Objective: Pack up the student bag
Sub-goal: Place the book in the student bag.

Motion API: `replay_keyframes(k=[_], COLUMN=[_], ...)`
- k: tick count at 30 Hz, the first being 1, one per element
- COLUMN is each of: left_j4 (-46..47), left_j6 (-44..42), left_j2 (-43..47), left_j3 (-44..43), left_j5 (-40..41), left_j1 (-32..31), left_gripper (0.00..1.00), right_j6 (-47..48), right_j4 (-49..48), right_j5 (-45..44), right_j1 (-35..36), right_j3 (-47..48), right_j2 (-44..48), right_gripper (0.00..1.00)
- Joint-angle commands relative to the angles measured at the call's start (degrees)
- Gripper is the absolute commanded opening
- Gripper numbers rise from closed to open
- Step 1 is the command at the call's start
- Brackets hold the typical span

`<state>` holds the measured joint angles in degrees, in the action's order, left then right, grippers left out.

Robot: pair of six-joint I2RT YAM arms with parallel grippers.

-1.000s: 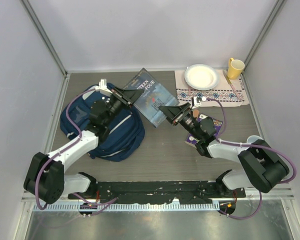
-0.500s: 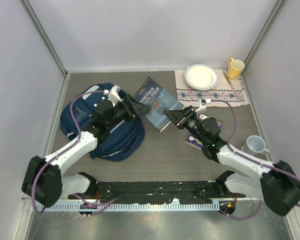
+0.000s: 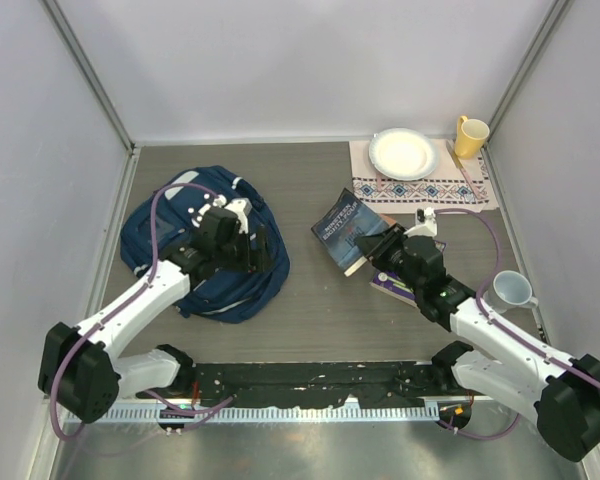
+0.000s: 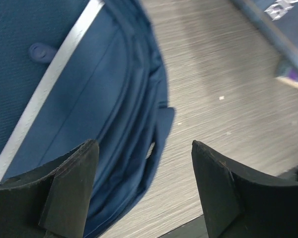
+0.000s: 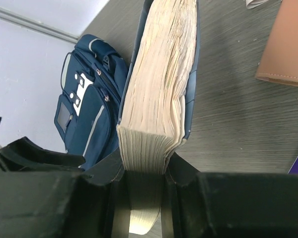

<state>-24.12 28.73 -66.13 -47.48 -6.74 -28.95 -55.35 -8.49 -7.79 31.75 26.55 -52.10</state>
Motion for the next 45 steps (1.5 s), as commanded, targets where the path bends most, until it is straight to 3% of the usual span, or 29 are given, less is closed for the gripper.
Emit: replay_keyframes(k=[1, 12, 22, 30, 33, 39, 43, 45], left_j4=[-8.04, -9.46, -7.17, -5.85, -5.59, -4.36, -4.09, -4.27], left_j6=[-3.77, -8.86, -10.01, -9.48, -8.61, -7.81, -8.08, -8.16], left_j2=[-2.33, -9.45, -10.68, -15.96, -16.75, -15.70, -15.35, -14.65], left_j3=[-3.40, -7.97, -6.39, -6.22, -5.78, -4.99, -5.51, -5.95], left_j5=[11.20, 28.18, 27.66, 28.36, 31.25, 36.53, 36.63, 35.49], left_j1=[-0.67, -5.67, -7.53, -8.84, -9.11, -9.11, -9.02, -9.11], left_gripper=[0.78, 0.77, 0.77, 0.71, 0.62, 0.36, 0.05, 0.00], right_j6=[-0.72, -0.46, -0.55, -0.90, -0.90, -0.90, -0.99, -0.98], right_j4=[-9.70, -9.44, -8.91, -9.27, -9.00, -9.09, -9.17, -9.00], right_j5=[1.20, 2.61, 3.31, 4.27, 4.45, 4.54, 4.80, 4.89], right_j1=[0.16, 0.24, 0.07, -0.28, -0.55, -0.81, -0.90, -0.90], right_j3=[1.93, 2.02, 1.93, 1.67, 1.67, 1.49, 1.23, 1.14], right_j2=[0.42, 0.33, -0.55, -0.99, -0.73, -0.82, -0.82, -0.55], right_gripper=[0.01, 0.01, 0.01, 0.01, 0.01, 0.02, 0.02, 0.02])
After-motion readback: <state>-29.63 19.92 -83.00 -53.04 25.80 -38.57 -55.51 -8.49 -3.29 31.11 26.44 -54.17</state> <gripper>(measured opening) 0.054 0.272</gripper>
